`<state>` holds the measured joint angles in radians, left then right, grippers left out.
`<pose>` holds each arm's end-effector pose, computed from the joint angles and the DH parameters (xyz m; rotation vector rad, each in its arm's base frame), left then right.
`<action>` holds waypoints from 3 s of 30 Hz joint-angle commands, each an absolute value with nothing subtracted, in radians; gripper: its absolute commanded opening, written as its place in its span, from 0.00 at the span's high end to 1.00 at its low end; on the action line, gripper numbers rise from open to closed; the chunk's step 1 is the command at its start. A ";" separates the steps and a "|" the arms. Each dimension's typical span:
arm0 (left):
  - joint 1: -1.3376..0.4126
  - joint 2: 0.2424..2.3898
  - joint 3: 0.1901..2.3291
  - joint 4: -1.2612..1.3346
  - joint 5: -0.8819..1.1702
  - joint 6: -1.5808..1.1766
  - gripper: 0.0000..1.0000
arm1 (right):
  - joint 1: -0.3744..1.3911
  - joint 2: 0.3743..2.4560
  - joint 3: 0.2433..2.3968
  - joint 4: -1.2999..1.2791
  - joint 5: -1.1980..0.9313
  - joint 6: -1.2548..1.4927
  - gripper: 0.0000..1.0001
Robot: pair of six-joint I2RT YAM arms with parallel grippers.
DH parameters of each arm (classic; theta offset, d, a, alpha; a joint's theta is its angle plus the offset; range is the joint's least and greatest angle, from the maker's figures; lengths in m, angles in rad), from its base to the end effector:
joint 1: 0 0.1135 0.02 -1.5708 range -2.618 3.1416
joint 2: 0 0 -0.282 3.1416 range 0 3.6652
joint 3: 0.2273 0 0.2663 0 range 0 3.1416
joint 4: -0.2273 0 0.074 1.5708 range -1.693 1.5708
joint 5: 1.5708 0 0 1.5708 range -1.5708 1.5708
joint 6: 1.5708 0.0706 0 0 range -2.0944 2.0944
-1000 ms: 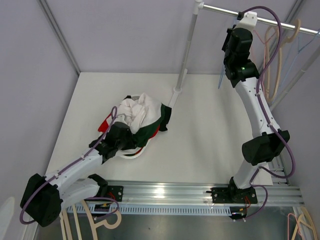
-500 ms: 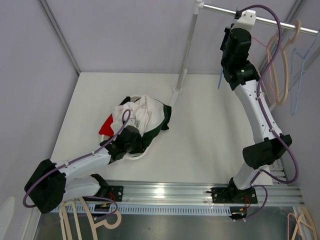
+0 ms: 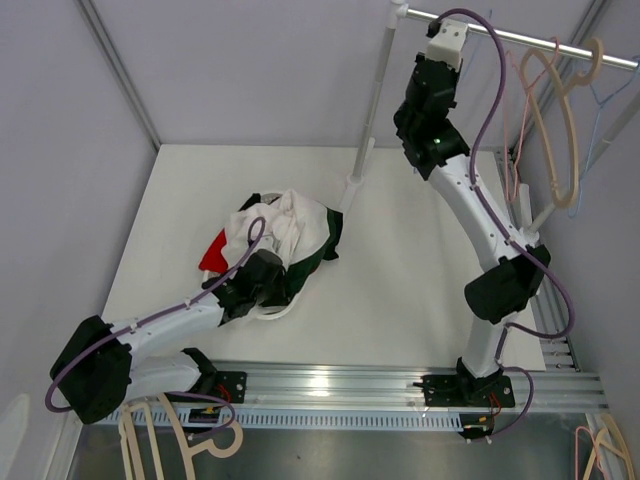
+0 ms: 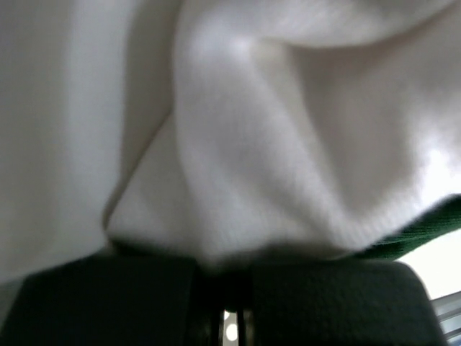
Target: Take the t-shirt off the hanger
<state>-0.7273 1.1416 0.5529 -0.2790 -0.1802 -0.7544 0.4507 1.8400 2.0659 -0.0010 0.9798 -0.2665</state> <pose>0.1910 -0.1531 0.1663 -0.1153 2.4683 -0.4467 0.4260 0.1410 0.5272 0.3357 1.4271 -0.5064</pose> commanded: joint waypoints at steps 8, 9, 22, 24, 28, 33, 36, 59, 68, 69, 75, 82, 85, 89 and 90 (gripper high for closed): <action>-0.788 1.152 0.675 -0.393 -0.212 -0.738 0.99 | 0.442 1.919 2.218 0.092 1.146 -0.337 1.00; -0.792 1.152 0.675 -0.394 -0.212 -0.739 0.99 | 0.439 1.921 2.221 0.095 1.141 -0.339 1.00; -0.834 1.197 0.701 -0.396 -0.227 -0.756 0.99 | 0.351 1.956 2.347 -0.124 1.063 -0.195 1.00; -0.836 1.197 0.701 -0.397 -0.230 -0.756 0.99 | 0.331 1.971 2.358 -0.150 1.052 -0.173 1.00; -0.839 1.198 0.701 -0.397 -0.233 -0.755 0.99 | 0.310 1.974 2.361 -0.251 1.020 -0.092 1.00; -0.844 1.200 0.699 -0.396 -0.238 -0.756 0.99 | 0.304 1.967 2.338 -0.302 0.994 -0.026 1.00; -0.847 1.197 0.696 -0.396 -0.242 -0.758 0.99 | 0.302 1.957 2.324 -0.327 0.968 -0.005 1.00; -0.885 1.178 0.658 -0.374 -0.288 -0.788 0.99 | 0.397 1.832 2.240 -0.301 1.017 -0.044 0.70; -0.926 1.016 0.683 -0.400 -0.415 -0.721 0.99 | 0.483 1.559 1.955 -0.270 1.022 -0.051 0.35; -0.931 0.968 0.704 -0.406 -0.432 -0.709 0.89 | 0.486 1.539 1.935 -0.279 1.016 -0.034 0.23; -0.936 0.865 0.744 -0.462 -0.573 -0.617 0.01 | 0.505 1.362 1.780 -0.282 0.956 -0.022 0.01; -0.936 0.841 0.830 -0.511 -0.692 -0.572 0.01 | 0.512 1.238 1.756 -0.420 0.896 0.021 0.01; -0.936 0.778 0.853 -0.496 -0.687 -0.545 0.01 | 0.517 1.186 1.750 -0.535 0.821 0.081 0.01; -0.936 0.677 0.871 -0.485 -0.631 -0.454 0.00 | 0.520 1.073 1.640 -0.609 0.622 0.155 0.00; -0.936 0.645 0.899 -0.489 -0.611 -0.434 0.01 | 0.520 1.048 1.612 -0.618 0.591 0.182 0.00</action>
<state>-0.9302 0.7105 0.8173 -0.5003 -0.6315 -0.5289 0.5117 1.1160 1.6817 -0.5148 0.7589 0.0956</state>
